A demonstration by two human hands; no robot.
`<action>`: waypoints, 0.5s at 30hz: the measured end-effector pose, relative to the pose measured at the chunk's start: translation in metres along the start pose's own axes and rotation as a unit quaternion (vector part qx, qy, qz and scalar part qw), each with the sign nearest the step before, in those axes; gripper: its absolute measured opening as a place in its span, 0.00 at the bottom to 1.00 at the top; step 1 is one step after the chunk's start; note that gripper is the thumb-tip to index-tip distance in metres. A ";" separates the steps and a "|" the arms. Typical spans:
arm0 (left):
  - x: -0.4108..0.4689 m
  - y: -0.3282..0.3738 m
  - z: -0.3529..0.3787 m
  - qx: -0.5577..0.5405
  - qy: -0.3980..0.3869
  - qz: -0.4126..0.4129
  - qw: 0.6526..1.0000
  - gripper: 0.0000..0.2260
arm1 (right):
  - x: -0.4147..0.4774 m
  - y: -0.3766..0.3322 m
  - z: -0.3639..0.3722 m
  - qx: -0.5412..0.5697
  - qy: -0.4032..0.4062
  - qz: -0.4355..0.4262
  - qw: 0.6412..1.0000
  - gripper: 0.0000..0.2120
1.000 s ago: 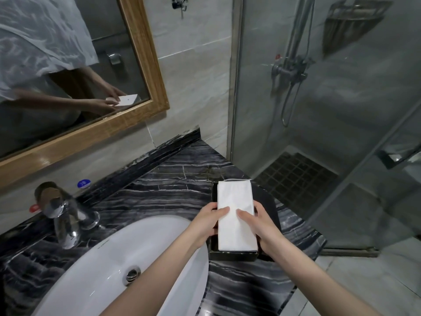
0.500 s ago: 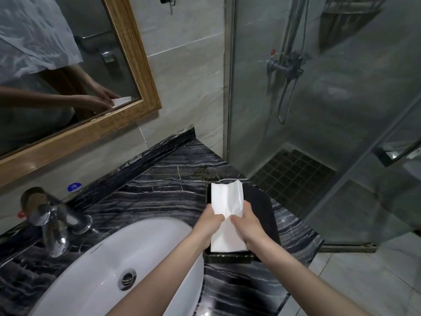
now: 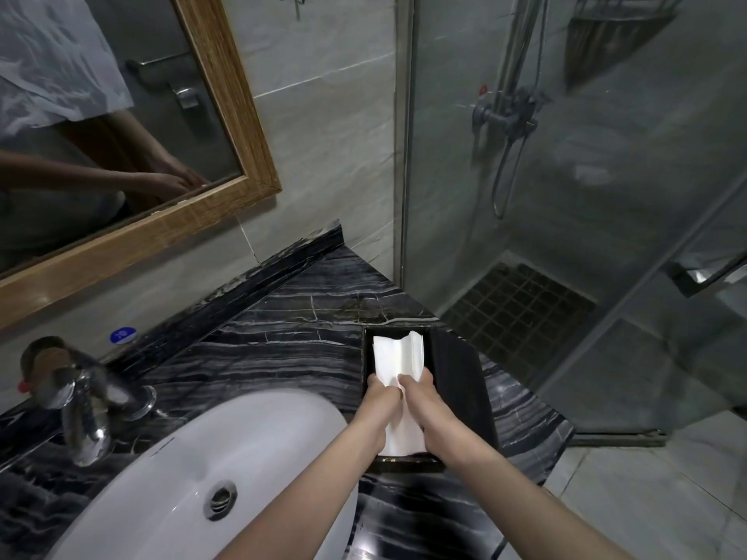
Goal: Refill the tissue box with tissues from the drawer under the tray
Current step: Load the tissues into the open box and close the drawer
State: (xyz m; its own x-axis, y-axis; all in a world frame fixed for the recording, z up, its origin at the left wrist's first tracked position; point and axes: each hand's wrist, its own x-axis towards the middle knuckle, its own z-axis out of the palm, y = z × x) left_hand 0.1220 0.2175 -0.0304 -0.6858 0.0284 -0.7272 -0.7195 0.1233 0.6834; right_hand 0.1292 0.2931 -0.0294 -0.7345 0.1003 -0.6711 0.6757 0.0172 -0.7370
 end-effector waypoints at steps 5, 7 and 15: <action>0.007 -0.003 0.003 -0.010 0.038 0.021 0.999 0.21 | 0.006 0.004 0.005 0.022 0.019 0.000 1.000 0.28; 0.008 -0.004 0.004 -0.012 0.001 0.012 1.000 0.22 | 0.009 0.006 0.005 0.035 0.027 0.007 0.999 0.25; 0.005 -0.004 0.002 0.011 0.024 0.033 0.999 0.26 | 0.010 0.007 0.011 0.048 0.046 0.019 0.998 0.27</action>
State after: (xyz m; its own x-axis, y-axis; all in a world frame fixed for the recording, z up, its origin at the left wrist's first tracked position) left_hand 0.1216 0.2187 -0.0371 -0.7371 -0.0101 -0.6757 -0.6698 0.1440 0.7284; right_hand 0.1259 0.2829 -0.0424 -0.6961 0.1909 -0.6921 0.6911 -0.0827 -0.7180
